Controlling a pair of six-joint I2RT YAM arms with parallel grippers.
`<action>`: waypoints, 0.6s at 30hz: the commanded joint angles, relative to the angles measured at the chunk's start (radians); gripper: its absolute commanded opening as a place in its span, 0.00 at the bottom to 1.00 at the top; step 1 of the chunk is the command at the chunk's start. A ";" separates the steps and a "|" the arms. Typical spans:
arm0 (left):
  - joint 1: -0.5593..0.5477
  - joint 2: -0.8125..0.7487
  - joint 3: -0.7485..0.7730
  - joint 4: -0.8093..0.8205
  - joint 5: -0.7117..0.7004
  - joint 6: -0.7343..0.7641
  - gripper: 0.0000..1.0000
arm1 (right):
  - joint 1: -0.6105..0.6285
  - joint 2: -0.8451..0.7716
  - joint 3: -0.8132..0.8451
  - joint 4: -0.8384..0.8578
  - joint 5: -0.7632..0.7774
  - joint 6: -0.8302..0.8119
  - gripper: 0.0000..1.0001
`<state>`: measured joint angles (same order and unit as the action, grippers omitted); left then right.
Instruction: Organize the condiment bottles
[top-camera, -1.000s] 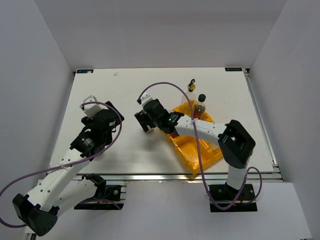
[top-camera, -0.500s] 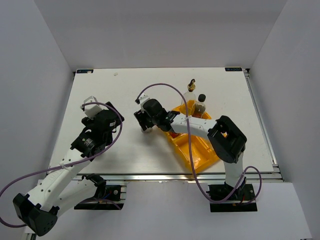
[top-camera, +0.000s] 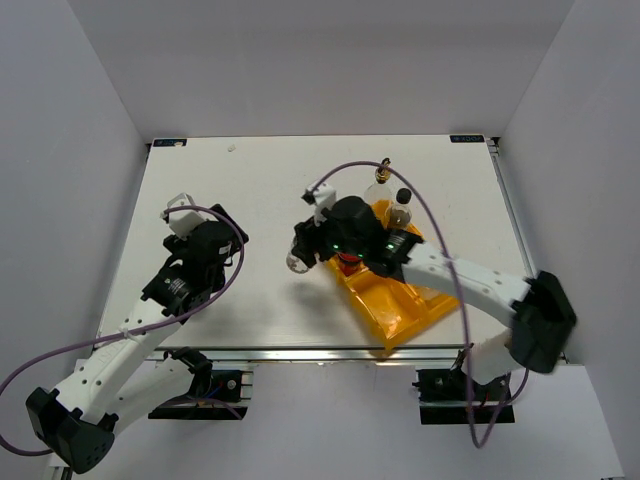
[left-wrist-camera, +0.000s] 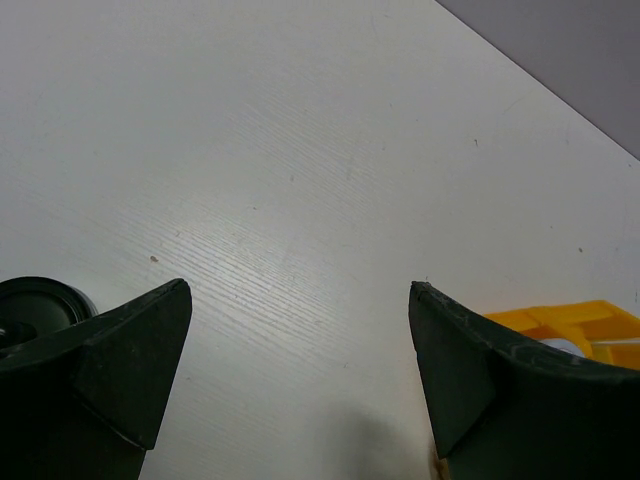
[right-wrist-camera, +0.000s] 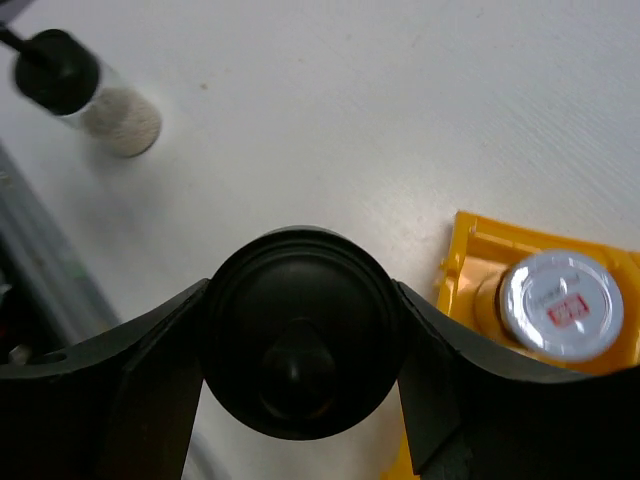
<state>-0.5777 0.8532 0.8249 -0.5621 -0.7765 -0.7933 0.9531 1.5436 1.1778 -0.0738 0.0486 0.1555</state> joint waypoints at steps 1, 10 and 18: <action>0.006 -0.005 -0.006 0.027 0.000 0.012 0.98 | 0.003 -0.224 -0.105 -0.061 -0.082 0.064 0.11; 0.012 0.053 0.014 0.088 0.060 0.049 0.98 | 0.003 -0.628 -0.234 -0.564 0.209 0.220 0.10; 0.032 0.145 0.054 0.096 0.121 0.063 0.98 | 0.001 -0.708 -0.297 -0.678 0.471 0.364 0.10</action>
<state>-0.5571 0.9951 0.8352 -0.4847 -0.6872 -0.7444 0.9550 0.8288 0.9028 -0.7319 0.3859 0.4461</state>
